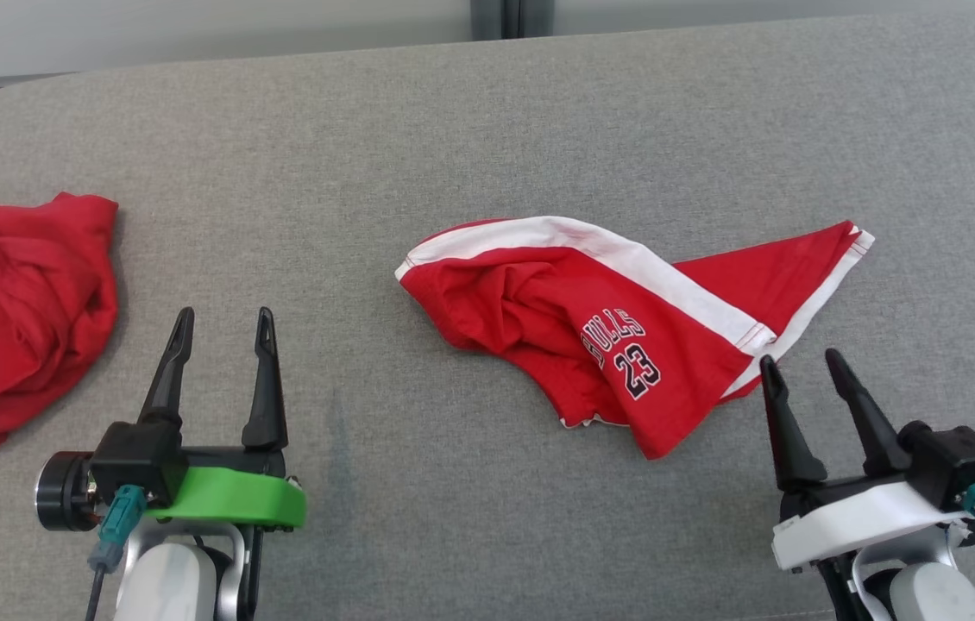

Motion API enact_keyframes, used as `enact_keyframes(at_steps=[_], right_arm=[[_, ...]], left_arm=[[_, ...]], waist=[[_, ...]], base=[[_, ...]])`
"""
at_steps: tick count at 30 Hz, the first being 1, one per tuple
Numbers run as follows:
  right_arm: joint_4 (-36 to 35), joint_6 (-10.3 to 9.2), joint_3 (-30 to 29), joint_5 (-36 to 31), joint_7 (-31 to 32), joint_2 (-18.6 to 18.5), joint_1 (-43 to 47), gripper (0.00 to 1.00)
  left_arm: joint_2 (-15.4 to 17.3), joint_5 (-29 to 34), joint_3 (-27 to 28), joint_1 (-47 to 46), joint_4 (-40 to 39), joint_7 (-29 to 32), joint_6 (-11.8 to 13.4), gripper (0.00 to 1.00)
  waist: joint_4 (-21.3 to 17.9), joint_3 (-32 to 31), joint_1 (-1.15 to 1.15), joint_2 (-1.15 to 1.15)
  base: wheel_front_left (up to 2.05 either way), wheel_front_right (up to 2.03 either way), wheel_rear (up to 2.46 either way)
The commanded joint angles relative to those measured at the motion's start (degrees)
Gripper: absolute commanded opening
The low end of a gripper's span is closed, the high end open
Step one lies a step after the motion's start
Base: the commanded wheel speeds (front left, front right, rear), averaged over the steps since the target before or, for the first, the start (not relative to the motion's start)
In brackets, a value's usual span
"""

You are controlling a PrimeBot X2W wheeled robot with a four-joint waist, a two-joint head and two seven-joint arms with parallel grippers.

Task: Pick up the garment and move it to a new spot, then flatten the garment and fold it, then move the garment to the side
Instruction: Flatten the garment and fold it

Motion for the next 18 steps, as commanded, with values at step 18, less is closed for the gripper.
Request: enact_keyframes(at_steps=[18], right_arm=[[-6.2, -0.05, -4.2, -3.6, 4.0, -2.4, -4.0, 1.00]], left_arm=[[1.1, 0.3, -0.9, 1.9, 0.9, 0.0, -0.1, 1.00]], waist=[[1.0, -2.2, 0.00, 0.00]], base=[[0.00, 0.00, 0.00]])
